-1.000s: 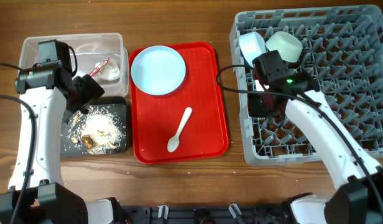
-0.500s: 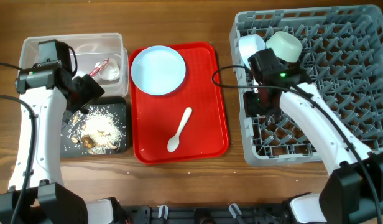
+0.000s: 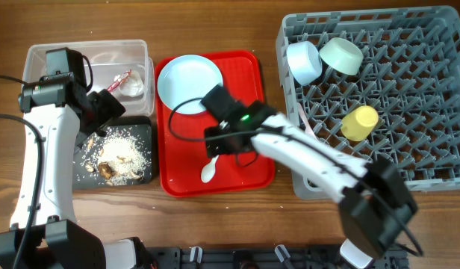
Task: Sort waste into correct bins and load items into the dishwasher rack
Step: 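Insert the white fork upright into the dish rack, then grasp the white spoon with the right gripper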
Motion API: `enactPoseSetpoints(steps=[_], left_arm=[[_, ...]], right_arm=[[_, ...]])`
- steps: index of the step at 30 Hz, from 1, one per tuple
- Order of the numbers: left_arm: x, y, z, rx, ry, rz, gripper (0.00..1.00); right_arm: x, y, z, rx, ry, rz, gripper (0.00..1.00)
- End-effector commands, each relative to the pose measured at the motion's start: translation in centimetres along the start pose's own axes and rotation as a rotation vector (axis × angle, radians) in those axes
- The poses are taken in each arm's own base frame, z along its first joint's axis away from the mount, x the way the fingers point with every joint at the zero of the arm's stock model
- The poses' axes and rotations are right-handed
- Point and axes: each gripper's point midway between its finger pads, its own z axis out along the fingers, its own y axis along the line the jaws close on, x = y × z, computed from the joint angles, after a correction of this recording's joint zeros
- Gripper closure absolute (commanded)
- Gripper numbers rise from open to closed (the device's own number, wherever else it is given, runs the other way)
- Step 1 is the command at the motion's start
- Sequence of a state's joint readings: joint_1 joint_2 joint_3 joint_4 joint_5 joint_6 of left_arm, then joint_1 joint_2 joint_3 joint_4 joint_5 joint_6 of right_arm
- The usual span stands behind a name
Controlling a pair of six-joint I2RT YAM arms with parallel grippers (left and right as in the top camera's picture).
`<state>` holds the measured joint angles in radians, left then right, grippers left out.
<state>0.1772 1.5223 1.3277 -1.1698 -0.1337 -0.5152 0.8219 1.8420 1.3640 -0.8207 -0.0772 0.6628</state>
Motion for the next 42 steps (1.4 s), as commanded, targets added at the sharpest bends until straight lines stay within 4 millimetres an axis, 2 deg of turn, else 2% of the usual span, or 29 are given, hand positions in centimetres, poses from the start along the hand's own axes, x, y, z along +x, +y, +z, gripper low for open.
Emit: enactPoseSetpoints(steps=[1,5,8,13,14,16,18,21,24,29,34,37,42], left_arm=[[-0.3,0.2,-0.5,0.005,-0.019,-0.023,0.0],[-0.3,0.2,-0.5,0.005,-0.02,-0.024,0.0],[-0.3,0.2,-0.5,0.005,-0.02,-0.024,0.0],[-0.3,0.2,-0.5,0.005,-0.02,-0.024,0.0],[-0.3,0.2,-0.5,0.005,-0.02,-0.024,0.0],[-0.3,0.2,-0.5,0.005,-0.02,-0.024,0.0],[-0.3,0.2,-0.5,0.005,-0.02,-0.023,0.0],[-0.3,0.2,-0.5,0.005,-0.02,-0.024,0.0],[-0.3,0.2,-0.5,0.005,-0.02,-0.024,0.0],[-0.3,0.2,-0.5,0.005,-0.019,-0.023,0.0],[-0.3,0.2,-0.5,0.005,-0.019,-0.023,0.0],[-0.3,0.2,-0.5,0.005,-0.019,-0.023,0.0],[-0.3,0.2,-0.5,0.005,-0.019,-0.023,0.0]], right_arm=[[1.1,0.0,3.0,0.099,0.0,0.161,0.34],[2.7,1.0,5.9,0.111,0.044,0.161,0.34],[3.3,1.8,6.6,0.106,0.046,0.136,0.34],[5.2,0.8,8.7,0.158,0.124,0.135,0.34],[5.4,0.5,8.8,0.169,0.132,0.136,0.39],[5.7,0.1,8.7,0.185,0.147,0.137,0.6],[6.0,-0.5,8.3,0.21,0.162,0.17,0.65],[5.8,-1.9,7.4,0.237,0.18,0.203,0.65],[6.0,-2.8,6.7,0.246,0.22,0.215,0.6],[6.2,-2.5,6.7,0.228,0.234,0.199,0.62],[7.3,-2.5,6.4,0.222,0.293,0.201,0.55],[7.5,-2.4,6.4,0.215,0.302,0.203,0.54],[7.1,-2.3,6.5,0.21,0.287,0.201,0.66]])
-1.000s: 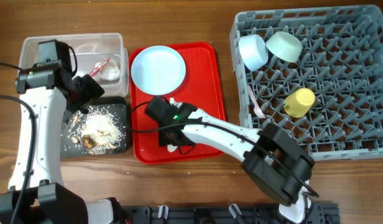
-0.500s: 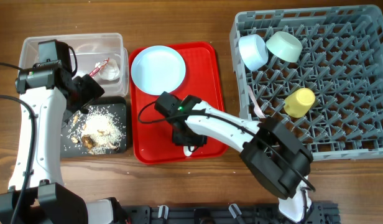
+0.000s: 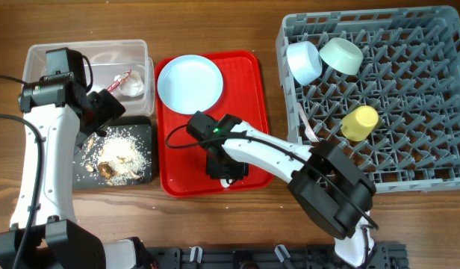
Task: Sort waste into correct bins and load items into the dishwasher rack
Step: 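Grasp the white spoon with the right gripper, then insert the white spoon into the dish rack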
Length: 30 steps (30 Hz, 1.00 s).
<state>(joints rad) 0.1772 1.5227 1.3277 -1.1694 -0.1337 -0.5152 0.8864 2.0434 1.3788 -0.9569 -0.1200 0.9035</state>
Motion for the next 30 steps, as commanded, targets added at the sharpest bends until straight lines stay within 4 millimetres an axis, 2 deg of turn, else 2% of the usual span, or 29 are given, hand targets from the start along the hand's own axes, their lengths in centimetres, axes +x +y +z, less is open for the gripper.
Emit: enactPoseSetpoints(steps=[1,4,7,8,9,10,12,14,15,16,20,30], left_arm=[[-0.3,0.2,-0.5,0.005,-0.019,-0.023,0.0],[-0.3,0.2,-0.5,0.005,-0.019,-0.023,0.0],[-0.3,0.2,-0.5,0.005,-0.02,-0.024,0.0],[-0.3,0.2,-0.5,0.005,-0.02,-0.024,0.0],[-0.3,0.2,-0.5,0.005,-0.02,-0.024,0.0],[-0.3,0.2,-0.5,0.005,-0.019,-0.024,0.0],[-0.3,0.2,-0.5,0.005,-0.02,-0.024,0.0],[-0.3,0.2,-0.5,0.005,-0.02,-0.024,0.0],[-0.3,0.2,-0.5,0.005,-0.02,-0.024,0.0],[-0.3,0.2,-0.5,0.005,-0.02,-0.024,0.0],[-0.3,0.2,-0.5,0.005,-0.02,-0.024,0.0],[-0.3,0.2,-0.5,0.005,-0.019,-0.023,0.0]], right_arm=[[0.1,-0.4,0.7,0.022,0.008,-0.005,0.68],[-1.0,-0.8,-0.7,0.018,-0.051,-0.009,0.72],[-4.2,-2.1,-7.0,-0.067,-0.213,-0.085,0.72],[-5.4,-3.4,-10.2,-0.104,-0.283,-0.139,0.72],[-6.4,-5.5,-12.9,-0.113,-0.343,-0.16,0.72],[-7.1,-7.0,-14.4,-0.111,-0.377,-0.181,0.71],[-8.2,-12.0,-17.2,-0.078,-0.429,-0.227,0.72],[-8.3,-15.8,-17.0,-0.025,-0.381,-0.239,0.72],[-8.1,-17.0,-16.4,-0.007,-0.348,-0.247,0.72],[-7.5,-18.4,-15.0,0.011,-0.296,-0.251,0.72],[-6.7,-19.6,-12.8,0.059,-0.251,-0.249,0.71],[-7.1,-20.3,-12.8,0.104,-0.267,-0.243,0.7]])
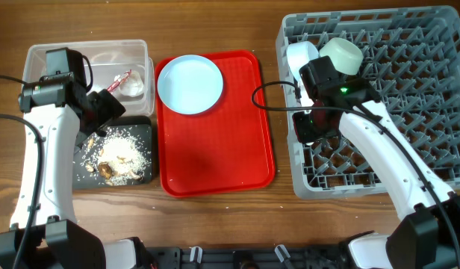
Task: Sort waste into correct bins and load items into the dishwasher rack
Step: 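Insert the white spoon into the dish rack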
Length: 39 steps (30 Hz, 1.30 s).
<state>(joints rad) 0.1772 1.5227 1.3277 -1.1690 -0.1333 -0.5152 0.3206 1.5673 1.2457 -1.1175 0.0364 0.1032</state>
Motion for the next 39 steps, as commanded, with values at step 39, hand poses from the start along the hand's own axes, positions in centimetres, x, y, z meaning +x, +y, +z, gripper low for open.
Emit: enactPoseSetpoints(steps=[39], left_arm=[[-0.3,0.2,-0.5,0.005,-0.019,-0.023,0.0]], right_arm=[[-6.8,1.7,-5.1,-0.098,-0.261,0.006,0.33]])
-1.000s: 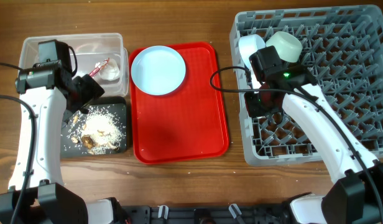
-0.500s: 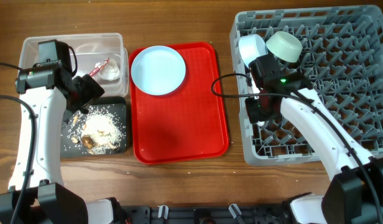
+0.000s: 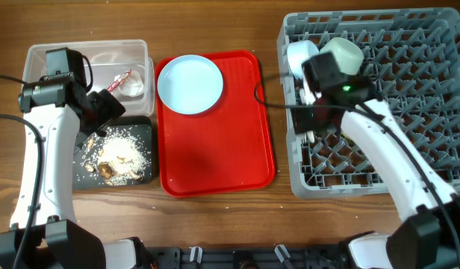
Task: Sort waste into correct bins and load items into the dishwasher rack
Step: 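Insert the white spoon into the dish rack, then grasp the white plate with the right gripper and lift it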
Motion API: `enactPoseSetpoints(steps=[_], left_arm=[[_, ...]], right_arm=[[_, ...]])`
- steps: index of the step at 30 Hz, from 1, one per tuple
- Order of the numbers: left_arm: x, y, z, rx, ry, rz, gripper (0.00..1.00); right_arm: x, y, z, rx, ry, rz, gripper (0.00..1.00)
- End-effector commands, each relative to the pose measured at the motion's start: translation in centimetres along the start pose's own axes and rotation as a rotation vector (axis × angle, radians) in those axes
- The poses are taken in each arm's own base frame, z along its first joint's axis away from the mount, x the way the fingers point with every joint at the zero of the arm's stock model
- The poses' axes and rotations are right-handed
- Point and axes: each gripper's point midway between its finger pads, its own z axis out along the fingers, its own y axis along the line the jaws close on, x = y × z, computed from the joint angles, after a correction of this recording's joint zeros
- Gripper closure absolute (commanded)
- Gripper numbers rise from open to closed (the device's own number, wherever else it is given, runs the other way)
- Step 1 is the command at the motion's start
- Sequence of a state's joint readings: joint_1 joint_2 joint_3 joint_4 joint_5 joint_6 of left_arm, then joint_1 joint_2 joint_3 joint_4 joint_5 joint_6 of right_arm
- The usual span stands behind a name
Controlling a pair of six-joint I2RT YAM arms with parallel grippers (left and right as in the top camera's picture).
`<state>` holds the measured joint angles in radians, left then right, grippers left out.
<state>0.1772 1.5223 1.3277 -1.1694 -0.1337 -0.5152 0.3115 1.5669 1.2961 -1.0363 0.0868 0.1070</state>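
My right gripper (image 3: 314, 123) hangs low over the left columns of the grey dishwasher rack (image 3: 439, 175); its fingers are hidden under the wrist, so I cannot tell how they stand. A small white piece (image 3: 311, 137) shows just below it among the rack's pins; it may be the spoon. A white bowl (image 3: 297, 54) and a pale green bowl (image 3: 343, 51) lie in the rack's far left corner. A white plate (image 3: 189, 84) rests on the red tray (image 3: 237, 157). My left gripper (image 3: 110, 106) hovers between the clear bin (image 3: 43, 56) and the black bin (image 3: 144, 127).
The clear bin holds a plastic cup and a small wrapper. The black bin holds crumbs and food scraps (image 3: 118, 155). A thin pinkish stick (image 3: 302, 97) lies in the rack by my right wrist. My right arm crosses the rack's front left part.
My right gripper has shifted slightly to the right and farther over the rack's left columns. A white piece now shows below it. The left arm, plate and bins are unchanged.
A white spoon lay at the tray's front with my right gripper just above it. Then the gripper was down on the spoon. Then the spoon was gone from the tray and the gripper was over the rack's left edge, where it still is.
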Motion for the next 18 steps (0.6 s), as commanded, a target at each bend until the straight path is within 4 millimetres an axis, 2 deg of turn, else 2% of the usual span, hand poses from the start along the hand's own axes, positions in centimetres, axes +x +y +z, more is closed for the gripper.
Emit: enactPoseSetpoints(steps=[1,2,4,6,7,9,11,13,14,15,18], left_arm=[[-0.3,0.2,-0.5,0.005,-0.019,-0.023,0.0],[-0.3,0.2,-0.5,0.005,-0.019,-0.023,0.0],[-0.3,0.2,-0.5,0.005,-0.019,-0.024,0.0],[-0.3,0.2,-0.5,0.005,-0.019,-0.023,0.0],[-0.3,0.2,-0.5,0.005,-0.02,-0.024,0.0],[-0.3,0.2,-0.5,0.005,-0.019,-0.024,0.0],[-0.3,0.2,-0.5,0.006,-0.02,-0.024,0.0],[-0.3,0.2,-0.5,0.005,-0.019,-0.024,0.0],[-0.3,0.2,-0.5,0.006,-0.02,-0.024,0.0],[-0.3,0.2,-0.5,0.006,-0.019,-0.024,0.0],[-0.3,0.2,-0.5,0.006,-0.019,-0.024,0.0]], right_arm=[[-5.7,5.2,-5.3,-0.295,-0.202,-0.02,0.34],[-7.9,8.7,-7.6,-0.478,-0.297,-0.049,0.34],[-10.2,11.4,-8.7,-0.557,-0.388,-0.032,0.33],[-11.5,13.3,-7.4,-0.529,-0.416,-0.045,0.32],[-11.8,14.4,-5.9,-0.503,-0.409,-0.058,0.32],[-12.7,15.5,-3.9,-0.46,-0.377,-0.085,0.32],[-15.5,15.5,-4.2,-0.408,-0.382,-0.099,0.31],[-16.6,15.5,-3.6,-0.379,-0.358,-0.112,0.3],[-16.8,15.7,-2.8,-0.373,-0.332,-0.112,0.29],[-16.7,16.0,-0.8,-0.363,-0.283,-0.108,0.28],[-15.3,17.0,6.3,-0.343,-0.141,-0.036,0.28]])
